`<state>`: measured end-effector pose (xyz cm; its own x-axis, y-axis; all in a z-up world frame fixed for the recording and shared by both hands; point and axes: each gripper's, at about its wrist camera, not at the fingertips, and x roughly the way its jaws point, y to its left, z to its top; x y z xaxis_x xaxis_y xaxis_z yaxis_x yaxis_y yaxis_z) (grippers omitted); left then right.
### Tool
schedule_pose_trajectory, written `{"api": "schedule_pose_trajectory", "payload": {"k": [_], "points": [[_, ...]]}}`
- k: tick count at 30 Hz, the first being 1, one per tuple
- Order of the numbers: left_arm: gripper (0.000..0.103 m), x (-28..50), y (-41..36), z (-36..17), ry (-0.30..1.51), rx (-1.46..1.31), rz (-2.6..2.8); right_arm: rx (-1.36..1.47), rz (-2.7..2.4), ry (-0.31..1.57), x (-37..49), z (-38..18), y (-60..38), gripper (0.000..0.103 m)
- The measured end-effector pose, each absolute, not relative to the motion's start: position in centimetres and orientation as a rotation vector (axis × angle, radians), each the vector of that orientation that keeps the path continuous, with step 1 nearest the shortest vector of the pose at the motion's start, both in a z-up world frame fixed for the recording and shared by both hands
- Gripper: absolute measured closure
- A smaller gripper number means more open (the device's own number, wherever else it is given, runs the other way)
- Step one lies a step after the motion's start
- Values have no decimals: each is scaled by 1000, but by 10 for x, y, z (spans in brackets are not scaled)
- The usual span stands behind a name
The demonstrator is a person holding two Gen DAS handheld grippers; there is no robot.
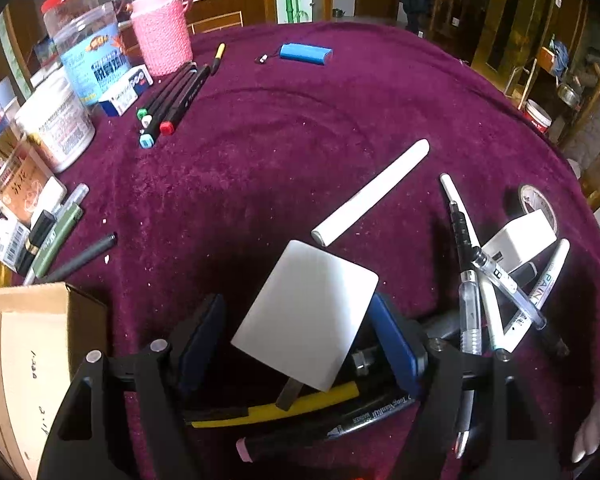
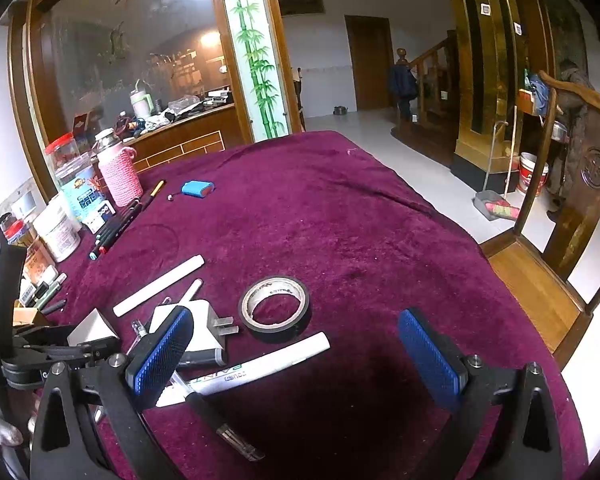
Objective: Organize rigid objects
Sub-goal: 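Close the left gripper on the white power adapter and lift it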
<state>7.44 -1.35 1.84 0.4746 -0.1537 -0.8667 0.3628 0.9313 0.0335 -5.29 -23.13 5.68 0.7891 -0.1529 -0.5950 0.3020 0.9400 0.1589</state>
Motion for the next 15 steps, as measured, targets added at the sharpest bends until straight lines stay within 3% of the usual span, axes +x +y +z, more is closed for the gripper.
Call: {"api": "schedule_pose_trajectory", "payload": {"k": [2, 6, 15], "points": [[43, 73, -14, 20, 1032, 224, -336, 254, -255, 619, -53, 55, -233, 1], [51, 68, -7, 28, 1033, 171, -346, 256, -269, 625, -52, 54, -236, 1], [58, 20, 27, 76, 950, -43, -447, 338, -283, 627, -55, 52, -253, 1]]}}
